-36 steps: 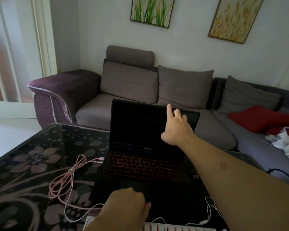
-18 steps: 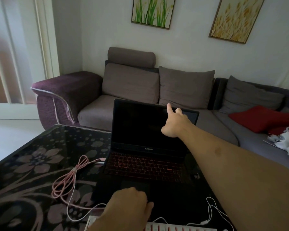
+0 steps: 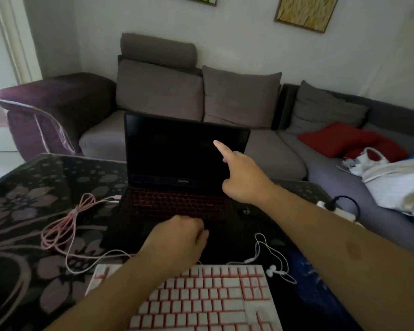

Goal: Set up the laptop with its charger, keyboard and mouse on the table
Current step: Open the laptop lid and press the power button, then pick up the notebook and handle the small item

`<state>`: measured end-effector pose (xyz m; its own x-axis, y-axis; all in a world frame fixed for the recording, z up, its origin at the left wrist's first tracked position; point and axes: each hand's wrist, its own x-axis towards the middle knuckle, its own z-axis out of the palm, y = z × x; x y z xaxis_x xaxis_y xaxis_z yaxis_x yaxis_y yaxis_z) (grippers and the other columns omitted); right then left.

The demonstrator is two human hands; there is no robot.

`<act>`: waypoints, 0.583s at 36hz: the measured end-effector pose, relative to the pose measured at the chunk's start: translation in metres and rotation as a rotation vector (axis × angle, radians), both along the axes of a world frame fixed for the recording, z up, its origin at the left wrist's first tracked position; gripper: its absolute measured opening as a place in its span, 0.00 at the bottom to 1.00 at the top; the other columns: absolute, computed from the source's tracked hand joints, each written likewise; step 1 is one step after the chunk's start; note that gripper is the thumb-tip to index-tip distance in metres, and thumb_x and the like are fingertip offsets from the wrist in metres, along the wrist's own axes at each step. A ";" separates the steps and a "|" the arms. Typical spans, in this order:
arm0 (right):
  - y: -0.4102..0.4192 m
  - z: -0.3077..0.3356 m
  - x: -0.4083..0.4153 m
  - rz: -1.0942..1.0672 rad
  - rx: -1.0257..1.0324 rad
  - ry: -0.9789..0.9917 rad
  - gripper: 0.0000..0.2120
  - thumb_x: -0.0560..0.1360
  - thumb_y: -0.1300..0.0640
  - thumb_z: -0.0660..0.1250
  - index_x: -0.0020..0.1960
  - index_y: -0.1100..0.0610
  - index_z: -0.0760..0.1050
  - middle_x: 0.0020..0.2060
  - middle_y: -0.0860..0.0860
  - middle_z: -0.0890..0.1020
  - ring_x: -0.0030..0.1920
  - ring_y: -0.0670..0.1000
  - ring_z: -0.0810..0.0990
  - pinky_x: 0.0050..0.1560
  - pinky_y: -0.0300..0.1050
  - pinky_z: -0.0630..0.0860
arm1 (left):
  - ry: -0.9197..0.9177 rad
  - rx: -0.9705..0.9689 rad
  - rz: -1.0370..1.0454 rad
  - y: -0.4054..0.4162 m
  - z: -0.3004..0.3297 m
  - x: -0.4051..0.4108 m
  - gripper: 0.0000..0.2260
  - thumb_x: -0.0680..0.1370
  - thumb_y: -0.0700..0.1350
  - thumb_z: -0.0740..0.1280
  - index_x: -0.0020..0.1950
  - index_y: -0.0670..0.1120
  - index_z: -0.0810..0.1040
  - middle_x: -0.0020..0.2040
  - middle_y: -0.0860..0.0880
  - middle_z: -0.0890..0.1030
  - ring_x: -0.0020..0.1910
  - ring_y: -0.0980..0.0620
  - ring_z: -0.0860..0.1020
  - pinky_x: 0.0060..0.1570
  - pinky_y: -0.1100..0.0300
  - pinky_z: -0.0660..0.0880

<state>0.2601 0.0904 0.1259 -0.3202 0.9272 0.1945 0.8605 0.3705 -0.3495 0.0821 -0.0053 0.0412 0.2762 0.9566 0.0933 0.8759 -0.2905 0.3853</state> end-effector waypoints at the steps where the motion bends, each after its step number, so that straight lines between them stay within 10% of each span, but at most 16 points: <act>1: -0.010 -0.003 0.013 0.013 -0.018 -0.003 0.49 0.76 0.68 0.68 0.86 0.42 0.48 0.64 0.50 0.73 0.58 0.50 0.78 0.53 0.46 0.80 | -0.036 -0.008 -0.013 -0.004 0.005 0.008 0.11 0.86 0.56 0.60 0.55 0.55 0.81 0.45 0.56 0.81 0.43 0.57 0.79 0.47 0.55 0.81; 8: -0.107 -0.025 0.124 -0.098 -0.126 0.121 0.13 0.80 0.67 0.67 0.61 0.54 0.82 0.42 0.50 0.87 0.39 0.49 0.87 0.47 0.44 0.84 | -0.143 0.077 -0.281 -0.047 0.013 0.084 0.05 0.82 0.49 0.66 0.51 0.54 0.82 0.43 0.54 0.83 0.43 0.54 0.82 0.47 0.49 0.82; 14: -0.212 -0.069 0.210 -0.278 -0.226 0.224 0.09 0.80 0.70 0.68 0.46 0.60 0.84 0.34 0.56 0.86 0.30 0.49 0.84 0.30 0.32 0.74 | -0.028 0.115 -0.575 -0.104 -0.015 0.163 0.05 0.80 0.46 0.66 0.50 0.50 0.82 0.45 0.50 0.84 0.45 0.48 0.82 0.48 0.49 0.79; 21: -0.286 -0.138 0.251 -0.396 -0.305 0.267 0.09 0.79 0.66 0.70 0.47 0.54 0.84 0.35 0.50 0.87 0.34 0.48 0.87 0.36 0.40 0.81 | 0.115 -0.037 -0.767 -0.144 -0.082 0.223 0.05 0.82 0.46 0.63 0.49 0.50 0.79 0.47 0.48 0.80 0.47 0.46 0.80 0.49 0.45 0.79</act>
<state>0.5108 -0.1953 -0.0121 0.0868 0.9934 -0.0747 0.7803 -0.1144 -0.6149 0.3047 -0.1495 -0.0412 0.8682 0.4962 -0.0045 0.4704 -0.8202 0.3257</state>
